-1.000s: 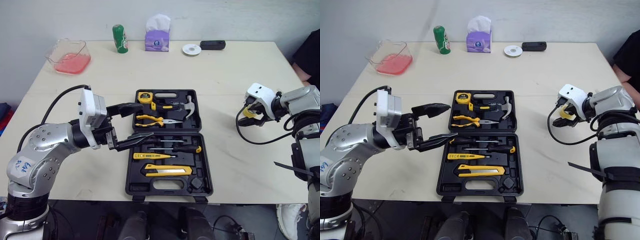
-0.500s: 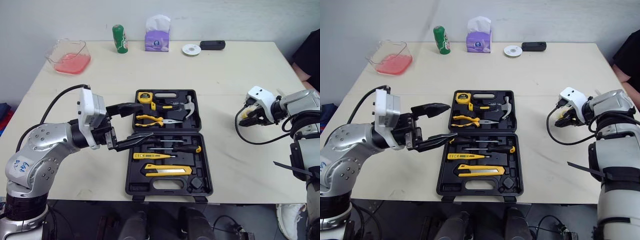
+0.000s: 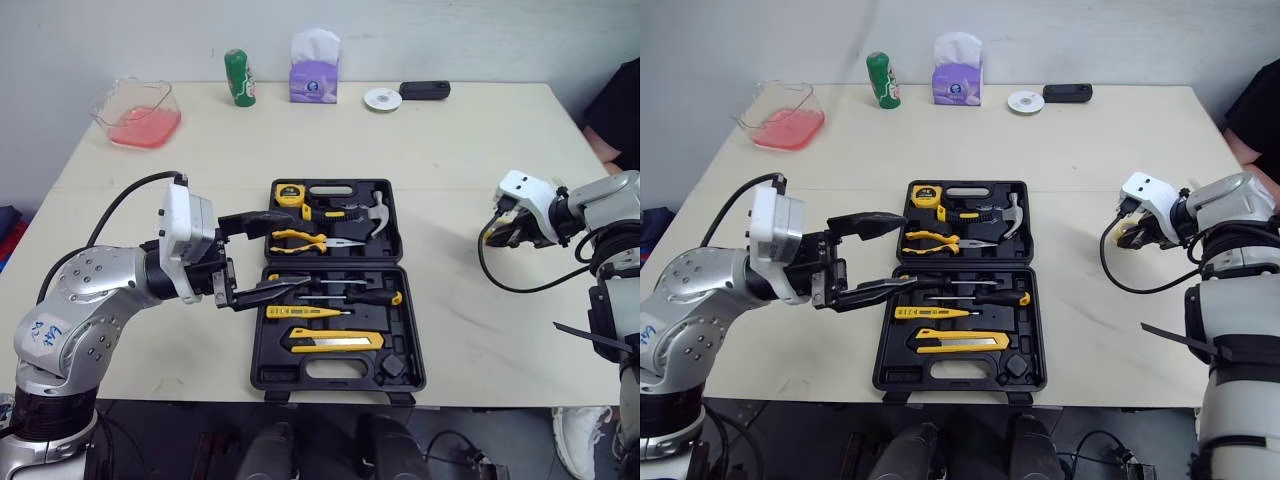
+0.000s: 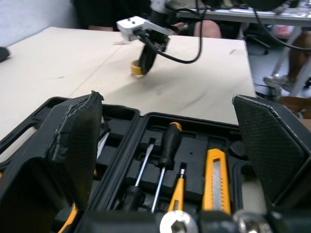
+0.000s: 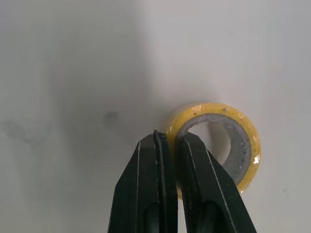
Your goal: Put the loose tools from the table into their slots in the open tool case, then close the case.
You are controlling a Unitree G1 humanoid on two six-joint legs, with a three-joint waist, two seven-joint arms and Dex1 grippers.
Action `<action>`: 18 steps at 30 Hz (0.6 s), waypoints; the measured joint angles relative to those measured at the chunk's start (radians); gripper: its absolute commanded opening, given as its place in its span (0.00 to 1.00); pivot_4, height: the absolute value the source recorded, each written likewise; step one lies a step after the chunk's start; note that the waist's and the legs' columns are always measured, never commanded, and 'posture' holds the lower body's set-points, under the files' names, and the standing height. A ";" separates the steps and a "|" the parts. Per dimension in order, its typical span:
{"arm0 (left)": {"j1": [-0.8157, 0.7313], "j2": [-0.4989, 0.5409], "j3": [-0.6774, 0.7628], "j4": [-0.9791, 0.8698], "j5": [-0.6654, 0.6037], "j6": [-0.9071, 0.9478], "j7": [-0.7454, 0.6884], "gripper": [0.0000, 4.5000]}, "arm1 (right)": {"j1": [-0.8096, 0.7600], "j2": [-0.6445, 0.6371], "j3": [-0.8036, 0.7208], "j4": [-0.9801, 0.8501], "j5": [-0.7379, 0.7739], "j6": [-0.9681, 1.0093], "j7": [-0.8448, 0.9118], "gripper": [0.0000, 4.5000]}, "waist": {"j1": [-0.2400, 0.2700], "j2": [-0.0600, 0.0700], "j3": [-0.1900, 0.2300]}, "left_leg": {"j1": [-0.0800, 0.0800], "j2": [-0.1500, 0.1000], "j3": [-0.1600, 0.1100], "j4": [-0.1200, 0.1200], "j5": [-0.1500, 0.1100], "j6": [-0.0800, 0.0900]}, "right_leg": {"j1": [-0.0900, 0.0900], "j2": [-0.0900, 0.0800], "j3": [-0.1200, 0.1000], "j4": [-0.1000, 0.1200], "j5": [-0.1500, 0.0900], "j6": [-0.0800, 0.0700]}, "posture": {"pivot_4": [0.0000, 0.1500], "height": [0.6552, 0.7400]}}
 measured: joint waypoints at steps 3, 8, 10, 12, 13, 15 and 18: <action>0.036 0.004 -0.006 -0.010 0.008 -0.042 -0.057 1.00 | -0.013 -0.016 -0.008 -0.053 0.022 -0.015 0.130 0.01 | -0.004 0.000 0.000 | 0.000 0.000 0.000 0.000 0.000 0.000 | 0.000 0.000 0.000 0.000 0.000 0.000 | 1.00 1.00; 0.109 0.028 -0.018 -0.009 0.072 -0.142 -0.148 1.00 | 0.126 -0.096 -0.022 -0.413 0.236 -0.025 0.258 0.01 | -0.007 0.000 0.000 | 0.000 0.001 -0.001 0.001 0.000 -0.001 | 0.000 0.001 -0.001 0.000 0.000 0.000 | 1.00 1.00; 0.136 0.031 -0.019 0.011 0.080 -0.163 -0.172 1.00 | 0.249 -0.148 -0.001 -0.637 0.372 0.036 0.260 0.01 | 0.000 0.000 0.000 | -0.001 0.001 -0.003 0.002 -0.001 -0.001 | 0.000 0.000 -0.001 0.000 0.000 0.000 | 1.00 1.00; 0.160 0.032 -0.021 0.022 0.093 -0.178 -0.187 1.00 | 0.389 -0.195 0.010 -0.914 0.522 0.142 0.262 0.01 | 0.008 0.001 0.000 | -0.002 0.001 -0.003 0.003 -0.001 -0.001 | 0.000 0.000 -0.001 0.001 0.000 0.000 | 1.00 1.00; 0.169 0.033 -0.025 0.024 0.104 -0.192 -0.194 1.00 | 0.434 -0.205 0.008 -1.027 0.578 0.183 0.263 0.01 | 0.009 0.001 0.000 | -0.001 0.001 -0.003 0.003 -0.001 -0.001 | 0.000 0.000 -0.001 0.001 0.000 0.000 | 1.00 1.00; 0.181 0.031 -0.030 0.029 0.124 -0.218 -0.204 1.00 | 0.509 -0.226 -0.004 -1.215 0.667 0.266 0.263 0.01 | 0.009 0.001 0.001 | -0.001 0.001 -0.003 0.004 -0.001 -0.001 | 0.001 0.000 -0.001 0.001 0.000 0.000 | 1.00 1.00; 0.199 0.016 -0.042 0.051 0.146 -0.252 -0.210 1.00 | 0.624 -0.245 -0.032 -1.474 0.760 0.344 0.262 0.01 | 0.013 0.000 0.000 | -0.001 0.001 -0.005 0.005 -0.002 -0.001 | 0.001 -0.001 0.000 0.001 0.000 0.000 | 1.00 1.00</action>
